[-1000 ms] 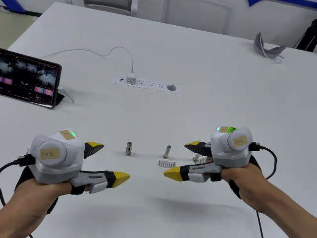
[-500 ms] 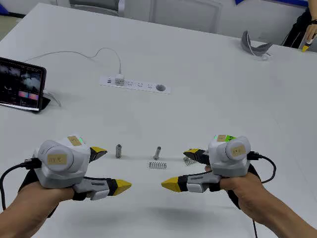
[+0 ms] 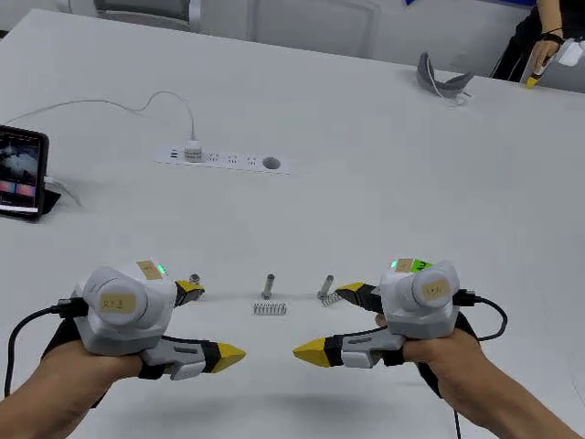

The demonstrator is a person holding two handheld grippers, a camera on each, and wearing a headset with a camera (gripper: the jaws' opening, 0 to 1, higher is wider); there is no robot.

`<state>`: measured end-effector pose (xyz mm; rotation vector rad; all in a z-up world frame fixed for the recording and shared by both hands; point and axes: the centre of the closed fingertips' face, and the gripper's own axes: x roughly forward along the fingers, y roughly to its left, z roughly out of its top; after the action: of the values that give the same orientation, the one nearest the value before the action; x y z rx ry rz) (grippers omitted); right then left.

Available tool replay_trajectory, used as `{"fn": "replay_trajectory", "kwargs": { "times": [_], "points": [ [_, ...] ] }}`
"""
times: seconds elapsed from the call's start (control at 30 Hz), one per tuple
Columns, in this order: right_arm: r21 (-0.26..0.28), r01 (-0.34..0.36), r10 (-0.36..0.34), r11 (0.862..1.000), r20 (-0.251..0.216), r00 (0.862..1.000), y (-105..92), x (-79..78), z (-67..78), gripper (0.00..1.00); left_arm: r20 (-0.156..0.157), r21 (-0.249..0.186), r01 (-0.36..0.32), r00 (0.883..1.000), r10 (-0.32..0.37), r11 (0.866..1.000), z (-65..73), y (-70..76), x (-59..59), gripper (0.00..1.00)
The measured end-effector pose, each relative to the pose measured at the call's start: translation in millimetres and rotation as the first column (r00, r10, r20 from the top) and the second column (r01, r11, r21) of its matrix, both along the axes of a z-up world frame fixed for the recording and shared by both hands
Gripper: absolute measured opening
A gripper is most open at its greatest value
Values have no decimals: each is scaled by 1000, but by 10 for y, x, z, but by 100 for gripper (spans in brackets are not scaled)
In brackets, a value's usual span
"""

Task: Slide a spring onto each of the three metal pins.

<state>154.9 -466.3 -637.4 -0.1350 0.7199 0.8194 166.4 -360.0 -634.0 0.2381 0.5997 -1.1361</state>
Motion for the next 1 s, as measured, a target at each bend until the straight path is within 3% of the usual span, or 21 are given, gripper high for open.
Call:
{"fn": "replay_trajectory", "kwargs": {
  "times": [0.33,0.43,0.77,1.0],
  "points": [
    [-3,11,-11,1000,1,1000,-82,-103,41,78,-21,0,27,999,-27,1000,-154,-259,133,64],
    [-2,14,-14,1000,2,1000,-106,-127,61,78,-51,-12,23,998,-23,1000,-218,-336,155,63],
    [3,22,-22,1000,3,1000,-179,-237,120,79,-107,-8,3,994,-4,1000,-478,-516,219,62],
    [9,29,-29,1000,-9,1000,-195,-311,82,78,-129,12,-7,992,9,1000,-680,-633,306,58]
  ]
}}
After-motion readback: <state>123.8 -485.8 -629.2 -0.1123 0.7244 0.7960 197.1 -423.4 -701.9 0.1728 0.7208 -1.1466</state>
